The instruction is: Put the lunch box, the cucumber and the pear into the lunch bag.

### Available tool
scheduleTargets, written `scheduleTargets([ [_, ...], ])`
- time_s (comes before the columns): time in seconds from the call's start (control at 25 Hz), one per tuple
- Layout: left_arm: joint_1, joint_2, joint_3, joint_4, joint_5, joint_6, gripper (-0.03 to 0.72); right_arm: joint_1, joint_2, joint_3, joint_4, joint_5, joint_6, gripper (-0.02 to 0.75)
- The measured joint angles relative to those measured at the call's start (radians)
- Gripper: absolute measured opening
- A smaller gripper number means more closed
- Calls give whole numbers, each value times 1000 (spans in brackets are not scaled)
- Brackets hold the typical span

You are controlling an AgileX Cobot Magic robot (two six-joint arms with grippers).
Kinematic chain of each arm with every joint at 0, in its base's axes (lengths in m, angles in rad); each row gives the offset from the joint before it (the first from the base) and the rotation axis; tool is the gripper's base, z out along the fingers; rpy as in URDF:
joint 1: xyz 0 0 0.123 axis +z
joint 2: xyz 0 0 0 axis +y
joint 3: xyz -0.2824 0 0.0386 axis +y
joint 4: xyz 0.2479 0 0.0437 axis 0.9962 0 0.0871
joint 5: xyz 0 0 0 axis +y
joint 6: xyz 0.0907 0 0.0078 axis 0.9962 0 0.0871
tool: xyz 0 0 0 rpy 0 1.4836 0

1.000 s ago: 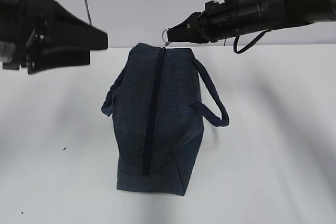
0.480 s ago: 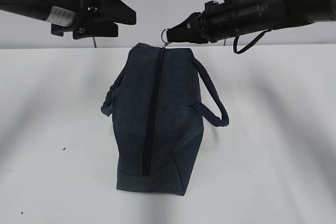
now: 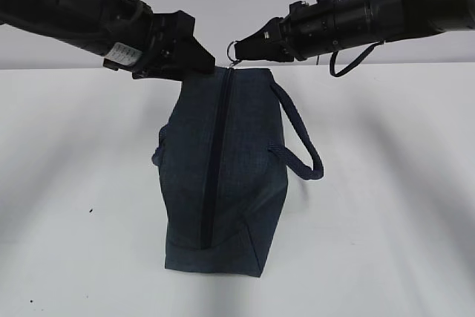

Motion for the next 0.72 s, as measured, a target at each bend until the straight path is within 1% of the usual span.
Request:
scheduleTargets([
  [0.04,-5,0,0,24,-7,0,286,0,0,0,0,4,0,6],
  [0.08,-7,0,0,42,-9,0,233,0,0,0,0,8,0,6],
  [0.16,-8,0,0,53,-10,0,103,0,0,0,0,12,2,6],
  [0.2,-8,0,0,57,-7,0,59,0,0,0,0,13,2,6],
  [0.24,-8,0,0,58,-4,0,32,0,0,0,0,14,2,6],
  [0.32,-8,0,0,57,2,0,18,0,0,0,0,14,4,6],
  [0.72,-8,-18,-2,50,77,14,15,0,4,-5,-2,-8,4,6],
])
